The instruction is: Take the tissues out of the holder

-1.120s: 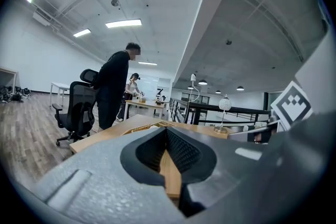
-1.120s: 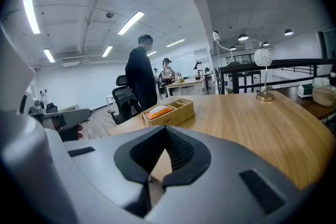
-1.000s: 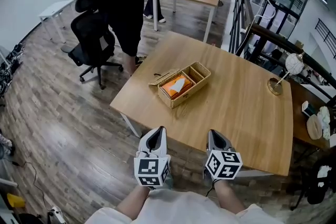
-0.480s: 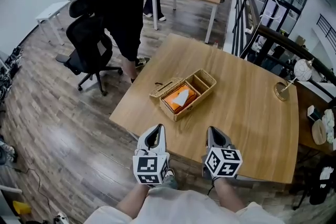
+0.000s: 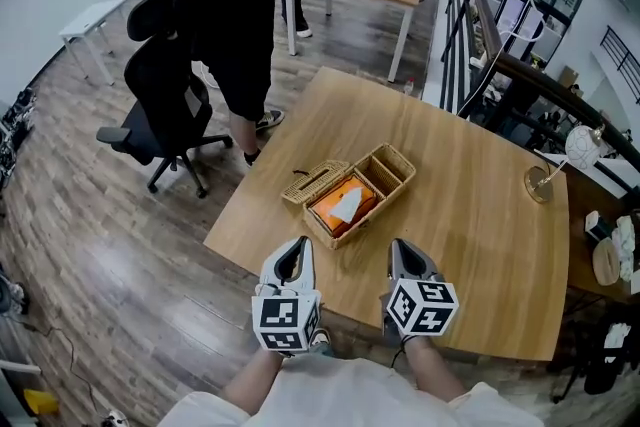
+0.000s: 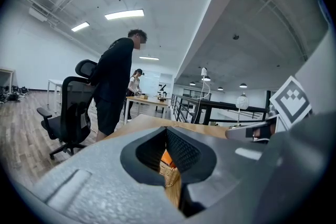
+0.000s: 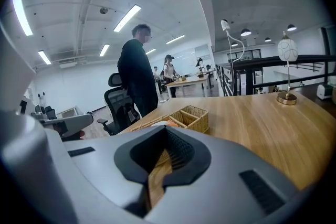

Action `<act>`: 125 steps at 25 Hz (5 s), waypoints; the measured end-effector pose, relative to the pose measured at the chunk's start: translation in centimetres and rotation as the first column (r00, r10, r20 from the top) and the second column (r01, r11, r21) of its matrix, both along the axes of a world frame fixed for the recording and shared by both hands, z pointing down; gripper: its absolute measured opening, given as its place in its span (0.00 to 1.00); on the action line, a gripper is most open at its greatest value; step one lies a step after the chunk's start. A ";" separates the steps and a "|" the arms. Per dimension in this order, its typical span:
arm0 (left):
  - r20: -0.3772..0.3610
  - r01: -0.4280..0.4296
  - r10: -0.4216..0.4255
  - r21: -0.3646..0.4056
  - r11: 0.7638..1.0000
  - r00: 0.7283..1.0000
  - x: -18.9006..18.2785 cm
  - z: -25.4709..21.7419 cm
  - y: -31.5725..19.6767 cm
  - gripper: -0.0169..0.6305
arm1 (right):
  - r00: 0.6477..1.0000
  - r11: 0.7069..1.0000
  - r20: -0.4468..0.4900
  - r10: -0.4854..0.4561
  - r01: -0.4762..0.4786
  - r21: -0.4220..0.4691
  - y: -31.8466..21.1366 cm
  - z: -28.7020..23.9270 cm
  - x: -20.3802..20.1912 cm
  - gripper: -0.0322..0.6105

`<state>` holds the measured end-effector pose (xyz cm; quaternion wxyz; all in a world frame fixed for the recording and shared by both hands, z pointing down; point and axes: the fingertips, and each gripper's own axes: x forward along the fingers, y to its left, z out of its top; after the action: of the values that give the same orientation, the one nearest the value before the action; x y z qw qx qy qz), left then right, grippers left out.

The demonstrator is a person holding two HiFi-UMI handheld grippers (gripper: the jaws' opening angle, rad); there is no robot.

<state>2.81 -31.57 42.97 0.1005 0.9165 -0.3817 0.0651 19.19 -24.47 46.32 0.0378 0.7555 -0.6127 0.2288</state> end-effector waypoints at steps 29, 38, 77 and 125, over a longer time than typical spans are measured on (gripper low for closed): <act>0.021 0.195 -0.194 -0.067 0.978 0.981 2.2 3.1 -1.2 0.04 | 0.620 0.633 -0.136 -0.773 0.733 -0.250 -10.1 4.4 -3.6 0.24; 0.020 0.255 -0.254 -0.079 0.964 0.967 1.7 3.8 -2.6 0.04 | 0.335 0.398 -0.221 -0.916 0.833 -0.384 -13.0 5.7 -4.8 0.48; 0.051 0.262 -0.257 -0.147 0.954 0.965 0.7 7.1 -6.5 0.04 | 0.066 0.118 -0.106 -0.992 0.789 -0.604 -14.8 11.3 -5.6 0.23; -0.007 0.006 -0.006 -0.028 1.000 1.000 6.8 0.8 -2.4 0.04 | 0.338 0.458 -0.309 -0.889 0.658 -0.598 -8.8 0.3 2.7 0.21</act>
<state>9.63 -33.93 43.73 0.1147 0.9140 -0.3834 0.0670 21.93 -33.30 46.65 0.4716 0.3675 -0.8003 0.0458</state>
